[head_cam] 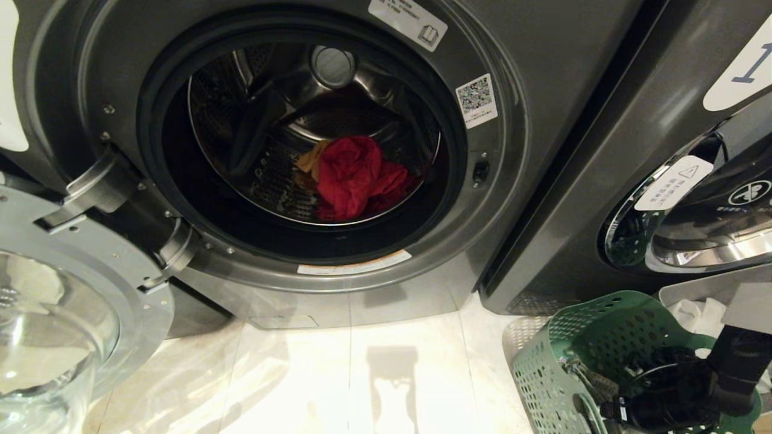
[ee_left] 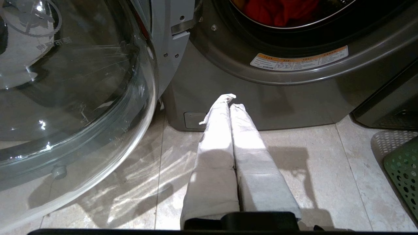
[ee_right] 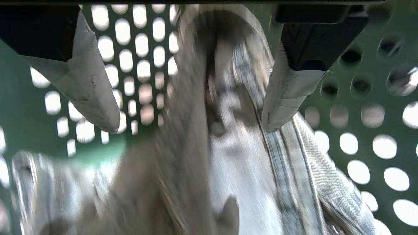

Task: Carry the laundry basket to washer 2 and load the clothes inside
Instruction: Place the clothes into the washing machine

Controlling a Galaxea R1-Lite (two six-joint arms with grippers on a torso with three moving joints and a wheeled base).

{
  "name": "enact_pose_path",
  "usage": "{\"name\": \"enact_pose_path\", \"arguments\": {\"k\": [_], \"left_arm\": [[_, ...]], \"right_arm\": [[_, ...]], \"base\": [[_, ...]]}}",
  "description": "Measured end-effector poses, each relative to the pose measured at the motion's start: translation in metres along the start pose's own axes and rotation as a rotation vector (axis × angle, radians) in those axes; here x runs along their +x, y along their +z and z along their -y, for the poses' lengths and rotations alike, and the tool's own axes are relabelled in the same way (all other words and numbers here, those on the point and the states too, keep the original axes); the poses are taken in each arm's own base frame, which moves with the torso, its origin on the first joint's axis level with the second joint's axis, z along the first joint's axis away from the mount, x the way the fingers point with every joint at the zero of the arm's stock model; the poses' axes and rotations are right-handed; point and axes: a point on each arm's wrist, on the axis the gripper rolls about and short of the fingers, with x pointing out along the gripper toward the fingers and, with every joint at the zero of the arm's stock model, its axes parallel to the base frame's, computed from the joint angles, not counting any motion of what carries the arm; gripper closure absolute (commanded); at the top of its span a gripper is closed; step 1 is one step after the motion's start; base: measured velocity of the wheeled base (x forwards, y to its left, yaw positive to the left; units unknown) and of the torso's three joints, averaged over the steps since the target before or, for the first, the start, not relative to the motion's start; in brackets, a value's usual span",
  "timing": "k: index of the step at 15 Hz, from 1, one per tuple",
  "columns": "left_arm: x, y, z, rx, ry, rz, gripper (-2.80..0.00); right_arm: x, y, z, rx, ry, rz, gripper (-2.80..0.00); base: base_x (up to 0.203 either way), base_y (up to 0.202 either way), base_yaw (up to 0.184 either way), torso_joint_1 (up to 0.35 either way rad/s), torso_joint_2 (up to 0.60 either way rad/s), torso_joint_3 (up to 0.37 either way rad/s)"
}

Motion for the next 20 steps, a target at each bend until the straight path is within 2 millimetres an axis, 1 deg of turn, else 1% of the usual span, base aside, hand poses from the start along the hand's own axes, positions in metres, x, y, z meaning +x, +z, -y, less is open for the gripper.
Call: {"name": "enact_pose_path", "arguments": {"k": [3, 6, 10, 13, 14, 17, 20], "left_arm": [[0.0, 0.0, 0.0, 0.0, 0.0, 0.0, 0.0], [0.0, 0.0, 0.0, 0.0, 0.0, 0.0, 0.0], [0.0, 0.0, 0.0, 0.0, 0.0, 0.0, 0.0], [0.0, 0.0, 0.0, 0.0, 0.0, 0.0, 0.0], [0.0, 0.0, 0.0, 0.0, 0.0, 0.0, 0.0], [0.0, 0.0, 0.0, 0.0, 0.0, 0.0, 0.0], [0.0, 0.0, 0.0, 0.0, 0.0, 0.0, 0.0]], "right_arm": [[0.017, -0.007, -0.013, -0.082, -0.016, 0.07, -2.8], [0.039, -0.013, -0.019, -0.146, -0.086, 0.135, -2.8], [0.072, -0.01, -0.013, -0.165, -0.145, 0.187, -2.8], [0.088, -0.013, -0.009, -0.161, -0.148, 0.186, -2.8], [0.091, -0.013, -0.008, -0.16, -0.148, 0.187, 0.0], [0.1, -0.013, -0.006, -0.157, -0.147, 0.191, 0.0], [0.098, -0.011, -0.004, -0.15, -0.15, 0.184, 0.0]], "base": [[0.0, 0.0, 0.0, 0.0, 0.0, 0.0], [0.0, 0.0, 0.0, 0.0, 0.0, 0.0], [0.0, 0.0, 0.0, 0.0, 0.0, 0.0], [0.0, 0.0, 0.0, 0.0, 0.0, 0.0], [0.0, 0.0, 0.0, 0.0, 0.0, 0.0], [0.0, 0.0, 0.0, 0.0, 0.0, 0.0], [0.0, 0.0, 0.0, 0.0, 0.0, 0.0]]}}
